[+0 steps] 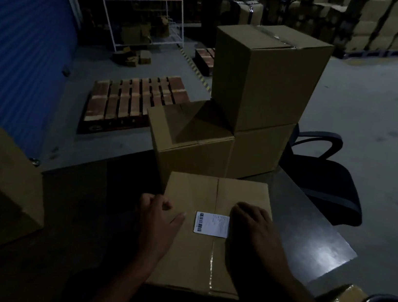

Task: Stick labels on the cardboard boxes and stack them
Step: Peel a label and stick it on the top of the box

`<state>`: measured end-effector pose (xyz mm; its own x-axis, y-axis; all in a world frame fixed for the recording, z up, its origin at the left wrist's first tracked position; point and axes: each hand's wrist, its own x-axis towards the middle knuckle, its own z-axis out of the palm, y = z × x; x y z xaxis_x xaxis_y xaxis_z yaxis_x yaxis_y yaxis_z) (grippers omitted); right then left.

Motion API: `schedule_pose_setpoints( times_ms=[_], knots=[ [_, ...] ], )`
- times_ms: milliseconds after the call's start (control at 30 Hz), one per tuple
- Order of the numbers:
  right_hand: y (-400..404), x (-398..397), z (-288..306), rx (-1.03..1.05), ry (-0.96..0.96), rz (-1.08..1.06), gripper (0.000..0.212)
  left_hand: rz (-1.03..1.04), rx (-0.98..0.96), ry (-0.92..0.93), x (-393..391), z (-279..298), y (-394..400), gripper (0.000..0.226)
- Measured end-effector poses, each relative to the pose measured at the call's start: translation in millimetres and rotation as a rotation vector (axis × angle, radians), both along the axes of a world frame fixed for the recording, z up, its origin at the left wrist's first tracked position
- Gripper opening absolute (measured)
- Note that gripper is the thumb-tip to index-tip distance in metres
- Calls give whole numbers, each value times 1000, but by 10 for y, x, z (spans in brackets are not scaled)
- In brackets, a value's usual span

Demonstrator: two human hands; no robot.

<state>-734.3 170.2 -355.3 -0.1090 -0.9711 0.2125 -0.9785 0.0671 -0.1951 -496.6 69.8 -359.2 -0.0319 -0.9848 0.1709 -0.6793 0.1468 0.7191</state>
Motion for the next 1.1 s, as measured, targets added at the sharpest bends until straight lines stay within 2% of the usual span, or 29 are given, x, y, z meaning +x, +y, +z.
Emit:
schedule_pose_setpoints(
  times_ms=[67, 133, 267, 400, 500, 600, 667, 800, 933, 1033, 1100],
  knots=[
    [-103, -146, 62, 39, -44, 58, 62, -22, 29, 45, -1, -2, 167, 46],
    [-189, -280, 110, 44, -142, 90, 51, -52, 31, 64, -52, -10, 360, 52],
    [-201, -325, 138, 2, -234, 124, 32, -89, -83, 104, -164, -31, 456, 55],
    [-126, -238, 159, -9, -269, 111, 43, -194, -193, -73, -278, 47, 336, 52],
    [-102, -242, 160, 9, -268, 90, 50, -272, -211, -97, -437, 60, 311, 38],
    [-86, -219, 145, 12, -226, 74, 41, -270, -225, -125, -503, -7, 317, 24],
    [-107, -202, 131, 0, -192, 68, 33, -263, -247, -116, -490, -36, 305, 25],
    [-187, -209, 88, 16, -164, 44, 47, -284, -282, -144, -478, -24, 314, 34],
    [-221, -198, 62, -20, -206, 42, 47, -311, -283, -197, -486, -33, 304, 37],
    [-226, -176, 115, -43, -304, 41, 40, -316, -290, -186, -484, -27, 302, 35],
    [-214, -158, 164, -71, -364, 60, 27, -317, -289, -172, -480, -20, 307, 33]
  ],
)
